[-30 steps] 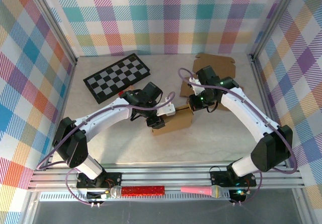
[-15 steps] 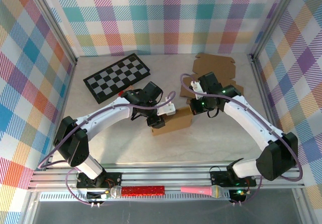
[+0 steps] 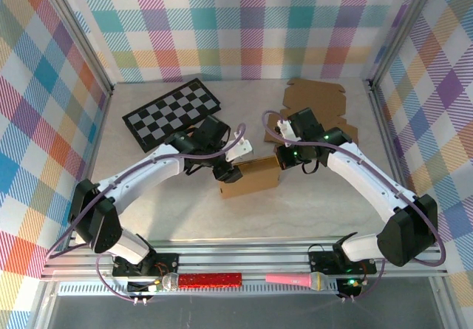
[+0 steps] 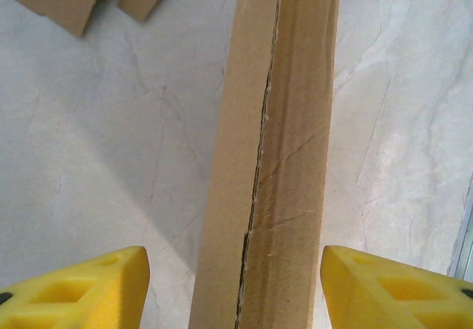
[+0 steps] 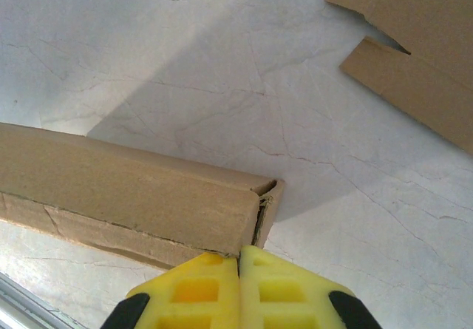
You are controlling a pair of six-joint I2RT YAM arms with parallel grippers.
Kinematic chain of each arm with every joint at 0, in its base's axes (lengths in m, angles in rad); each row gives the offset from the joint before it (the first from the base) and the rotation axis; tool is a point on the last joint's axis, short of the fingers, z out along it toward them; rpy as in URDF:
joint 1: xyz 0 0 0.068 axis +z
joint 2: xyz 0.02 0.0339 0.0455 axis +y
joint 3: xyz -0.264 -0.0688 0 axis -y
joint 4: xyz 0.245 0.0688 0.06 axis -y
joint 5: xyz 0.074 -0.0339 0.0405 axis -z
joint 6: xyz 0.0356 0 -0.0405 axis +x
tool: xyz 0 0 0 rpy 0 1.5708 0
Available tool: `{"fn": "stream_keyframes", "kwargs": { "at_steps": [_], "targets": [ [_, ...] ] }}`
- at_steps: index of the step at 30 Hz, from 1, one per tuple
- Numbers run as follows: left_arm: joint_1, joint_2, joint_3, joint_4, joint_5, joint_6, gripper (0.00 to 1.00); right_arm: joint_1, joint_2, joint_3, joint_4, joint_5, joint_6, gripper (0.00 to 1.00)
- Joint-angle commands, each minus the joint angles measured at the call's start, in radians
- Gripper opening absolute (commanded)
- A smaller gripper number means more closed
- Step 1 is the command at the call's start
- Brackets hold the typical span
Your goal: Fold the paper box
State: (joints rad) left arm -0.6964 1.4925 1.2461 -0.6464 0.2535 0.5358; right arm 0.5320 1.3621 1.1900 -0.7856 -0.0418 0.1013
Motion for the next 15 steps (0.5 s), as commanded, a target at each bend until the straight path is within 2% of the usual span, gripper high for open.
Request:
{"fn": "stream_keyframes", "kwargs": {
  "at_steps": [1, 3, 6, 9, 12, 15],
  "targets": [
    [0.013, -0.057, -0.032, 0.039, 0.016, -0.07, 0.63, 0.011, 0.003, -0.012, -0.006, 0.005, 0.009, 0.0],
    [0.014, -0.085, -0.039, 0.05, 0.007, -0.113, 0.68, 0.013, 0.005, -0.013, -0.006, 0.005, 0.012, 0.0],
    [0.014, -0.132, -0.062, 0.066, -0.047, -0.187, 0.69, 0.017, 0.006, -0.012, -0.006, 0.008, 0.017, 0.0],
    [0.021, -0.178, -0.077, 0.056, -0.111, -0.276, 0.64, 0.022, 0.006, -0.014, -0.004, 0.014, 0.019, 0.0],
    [0.028, -0.205, -0.057, -0.015, -0.158, -0.393, 0.55, 0.026, 0.006, -0.013, -0.006, 0.023, 0.023, 0.0],
    [0.029, -0.21, -0.026, -0.113, -0.169, -0.47, 0.51, 0.028, 0.008, -0.008, -0.006, 0.026, 0.023, 0.0]
  ]
}}
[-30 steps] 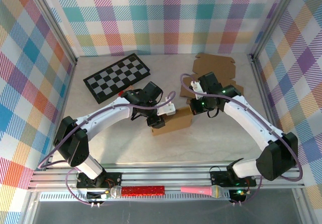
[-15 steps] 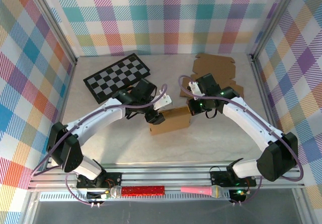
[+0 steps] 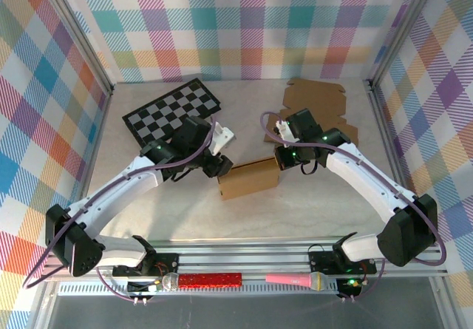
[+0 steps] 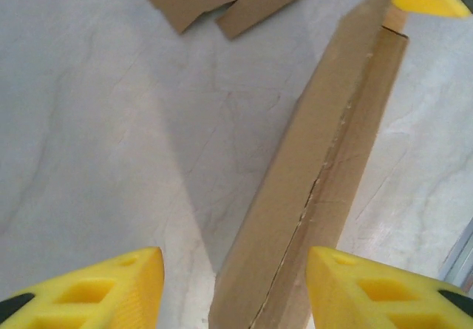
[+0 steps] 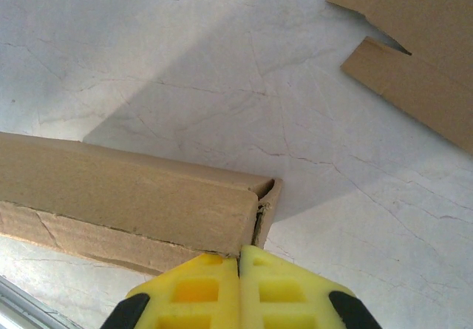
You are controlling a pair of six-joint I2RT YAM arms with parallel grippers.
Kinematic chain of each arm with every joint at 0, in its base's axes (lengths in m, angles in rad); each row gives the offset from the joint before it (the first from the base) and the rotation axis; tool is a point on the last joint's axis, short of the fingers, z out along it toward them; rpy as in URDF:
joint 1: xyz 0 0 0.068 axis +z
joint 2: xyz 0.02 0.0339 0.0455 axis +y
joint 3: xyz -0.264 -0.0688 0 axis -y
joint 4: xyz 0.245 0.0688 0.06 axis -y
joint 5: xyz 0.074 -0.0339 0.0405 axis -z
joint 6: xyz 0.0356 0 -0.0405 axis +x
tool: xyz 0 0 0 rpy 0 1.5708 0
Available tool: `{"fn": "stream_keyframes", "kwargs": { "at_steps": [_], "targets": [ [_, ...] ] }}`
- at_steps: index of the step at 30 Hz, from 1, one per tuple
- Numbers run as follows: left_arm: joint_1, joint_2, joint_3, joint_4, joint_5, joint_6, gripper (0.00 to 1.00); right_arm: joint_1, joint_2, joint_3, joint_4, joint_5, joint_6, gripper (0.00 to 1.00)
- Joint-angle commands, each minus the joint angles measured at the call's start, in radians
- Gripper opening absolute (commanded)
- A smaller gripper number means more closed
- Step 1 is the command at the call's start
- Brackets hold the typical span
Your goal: Fold the paper box
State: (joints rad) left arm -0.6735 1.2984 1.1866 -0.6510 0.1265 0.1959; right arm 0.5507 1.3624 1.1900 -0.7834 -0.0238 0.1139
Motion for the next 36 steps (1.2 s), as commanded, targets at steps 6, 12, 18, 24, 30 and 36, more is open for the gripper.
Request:
{"fn": "stream_keyframes", "kwargs": {
  "at_steps": [6, 12, 18, 24, 30, 36],
  "targets": [
    [0.006, -0.041, -0.007, -0.168, -0.021, -0.17, 0.49, 0.018, 0.009, -0.021, -0.002, 0.009, 0.011, 0.0],
    [0.006, -0.016, -0.006, -0.209, -0.026, -0.177, 0.43, 0.021, 0.004, -0.033, -0.001, 0.019, 0.011, 0.0],
    [0.006, -0.036, -0.043, -0.188, -0.093, -0.176, 0.36, 0.02, 0.004, -0.03, 0.001, 0.015, 0.016, 0.0],
    [0.006, -0.001, -0.045, -0.181, -0.084, -0.177, 0.31, 0.02, 0.004, -0.03, -0.001, 0.016, 0.014, 0.0],
    [0.007, 0.008, -0.044, -0.158, -0.08, -0.183, 0.2, 0.02, 0.001, -0.03, -0.001, 0.017, 0.018, 0.0],
    [0.006, 0.027, -0.039, -0.168, -0.064, -0.194, 0.14, 0.022, 0.003, -0.027, 0.001, 0.018, 0.021, 0.0]
  ]
}}
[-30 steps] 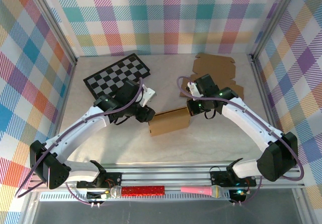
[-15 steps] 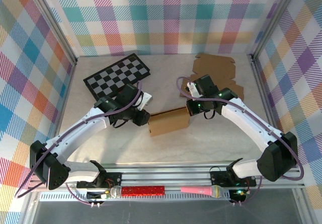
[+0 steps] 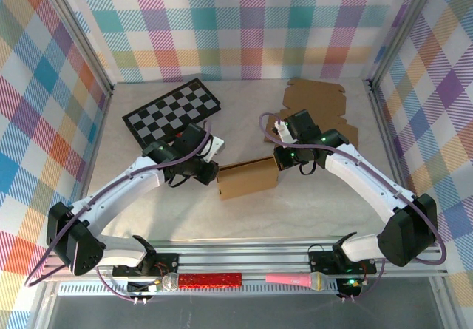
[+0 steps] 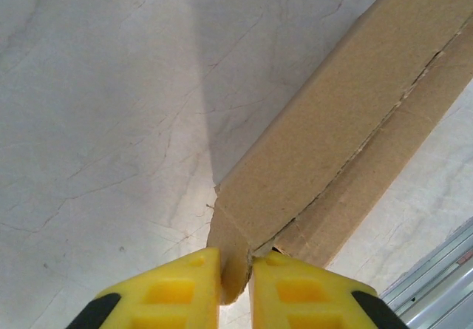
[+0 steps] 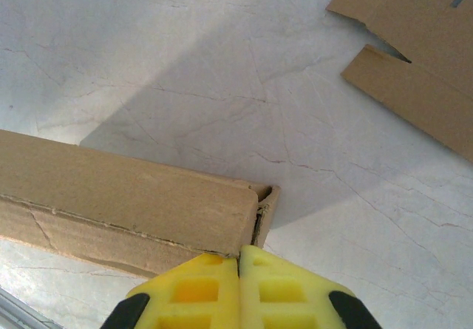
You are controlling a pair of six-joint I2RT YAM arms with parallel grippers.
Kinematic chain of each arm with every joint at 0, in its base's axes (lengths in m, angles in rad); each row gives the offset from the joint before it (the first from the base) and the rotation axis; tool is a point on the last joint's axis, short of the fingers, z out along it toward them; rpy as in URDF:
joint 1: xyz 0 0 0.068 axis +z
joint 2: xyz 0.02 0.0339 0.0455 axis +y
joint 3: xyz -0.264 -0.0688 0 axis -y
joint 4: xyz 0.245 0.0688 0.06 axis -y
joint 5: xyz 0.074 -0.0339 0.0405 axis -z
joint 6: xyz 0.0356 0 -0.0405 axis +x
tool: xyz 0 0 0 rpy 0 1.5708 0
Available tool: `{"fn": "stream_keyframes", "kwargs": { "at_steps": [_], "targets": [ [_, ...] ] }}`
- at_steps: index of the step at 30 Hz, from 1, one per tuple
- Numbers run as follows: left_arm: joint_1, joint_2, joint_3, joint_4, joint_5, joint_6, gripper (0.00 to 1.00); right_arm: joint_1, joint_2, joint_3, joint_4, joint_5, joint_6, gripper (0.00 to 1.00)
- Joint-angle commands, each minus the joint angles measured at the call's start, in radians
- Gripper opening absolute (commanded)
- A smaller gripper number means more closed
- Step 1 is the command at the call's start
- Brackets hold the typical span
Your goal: Fold the paper box
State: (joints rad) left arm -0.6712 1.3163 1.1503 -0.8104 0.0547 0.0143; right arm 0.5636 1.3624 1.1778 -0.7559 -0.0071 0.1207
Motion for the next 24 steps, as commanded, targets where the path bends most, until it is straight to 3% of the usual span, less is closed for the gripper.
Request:
{"fn": "stream_keyframes", "kwargs": {
  "at_steps": [1, 9, 24],
  "targets": [
    [0.004, 0.008, -0.004, -0.007, 0.011, -0.014, 0.12, 0.009, 0.003, -0.015, -0.026, 0.002, 0.016, 0.0],
    [0.004, 0.031, 0.031, -0.032, 0.029, -0.082, 0.0, 0.013, 0.008, -0.015, -0.017, 0.002, 0.032, 0.0],
    [0.004, 0.108, 0.126, -0.097, 0.101, -0.458, 0.0, 0.038, 0.01, -0.025, -0.003, 0.022, 0.064, 0.0]
  ]
}}
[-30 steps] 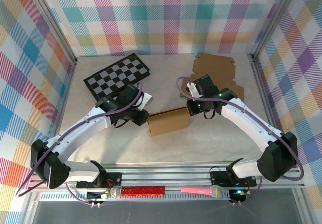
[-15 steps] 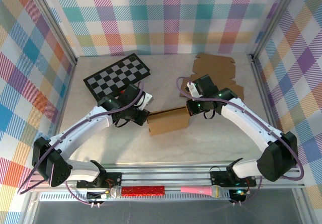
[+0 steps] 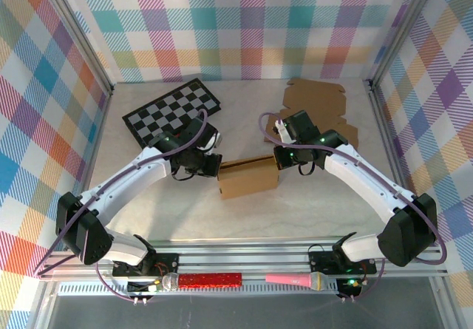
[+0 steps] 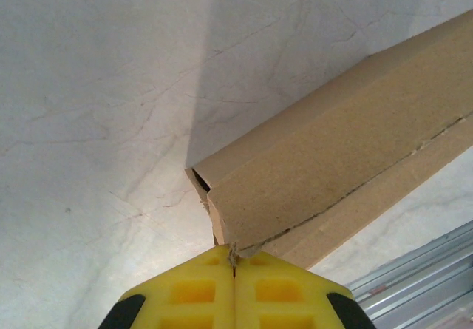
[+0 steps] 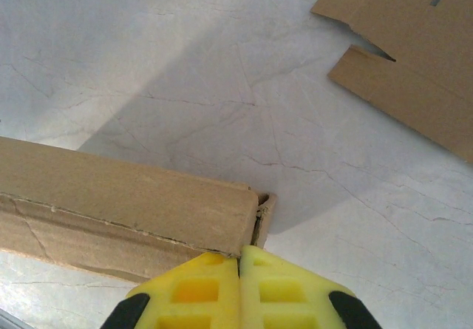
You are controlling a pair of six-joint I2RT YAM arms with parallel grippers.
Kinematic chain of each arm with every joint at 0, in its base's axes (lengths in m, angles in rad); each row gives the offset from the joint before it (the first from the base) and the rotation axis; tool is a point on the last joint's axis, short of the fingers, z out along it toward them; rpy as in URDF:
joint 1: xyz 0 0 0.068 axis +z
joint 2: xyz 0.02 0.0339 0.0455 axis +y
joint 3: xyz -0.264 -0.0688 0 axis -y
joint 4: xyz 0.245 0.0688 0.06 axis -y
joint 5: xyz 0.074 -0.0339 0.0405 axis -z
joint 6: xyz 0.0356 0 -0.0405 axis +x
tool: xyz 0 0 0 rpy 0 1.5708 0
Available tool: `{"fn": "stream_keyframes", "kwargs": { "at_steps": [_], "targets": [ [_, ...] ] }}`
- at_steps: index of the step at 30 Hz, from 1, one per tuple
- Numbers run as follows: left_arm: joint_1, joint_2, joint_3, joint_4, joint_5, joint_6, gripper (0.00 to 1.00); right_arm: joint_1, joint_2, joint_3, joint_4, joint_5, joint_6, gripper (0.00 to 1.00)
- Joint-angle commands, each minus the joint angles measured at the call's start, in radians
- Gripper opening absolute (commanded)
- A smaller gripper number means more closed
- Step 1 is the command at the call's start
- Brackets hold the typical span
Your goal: Fold the paper box
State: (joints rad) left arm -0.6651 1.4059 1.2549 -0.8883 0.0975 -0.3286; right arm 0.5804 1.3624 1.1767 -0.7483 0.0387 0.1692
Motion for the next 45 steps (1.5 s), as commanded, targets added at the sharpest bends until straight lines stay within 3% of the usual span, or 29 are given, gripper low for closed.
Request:
{"fn": "stream_keyframes", "kwargs": {
  "at_steps": [1, 13, 30, 38, 45],
  "targets": [
    [-0.002, 0.021, 0.028, -0.021, 0.057, -0.136, 0.0, 0.021, 0.01, -0.025, -0.013, -0.023, 0.016, 0.0],
    [-0.005, 0.039, 0.045, -0.03, 0.072, -0.278, 0.0, 0.026, 0.012, -0.022, -0.01, -0.017, 0.021, 0.0],
    [-0.008, 0.022, -0.015, 0.025, 0.086, -0.253, 0.0, 0.026, 0.021, -0.022, -0.004, -0.009, 0.015, 0.0],
    [-0.048, -0.024, -0.093, 0.091, 0.038, -0.208, 0.0, 0.026, -0.006, -0.057, 0.019, 0.001, 0.007, 0.0],
    [-0.132, -0.063, -0.146, 0.127, -0.091, -0.178, 0.0, 0.027, -0.033, -0.089, 0.017, 0.0, 0.029, 0.0]
  ]
}}
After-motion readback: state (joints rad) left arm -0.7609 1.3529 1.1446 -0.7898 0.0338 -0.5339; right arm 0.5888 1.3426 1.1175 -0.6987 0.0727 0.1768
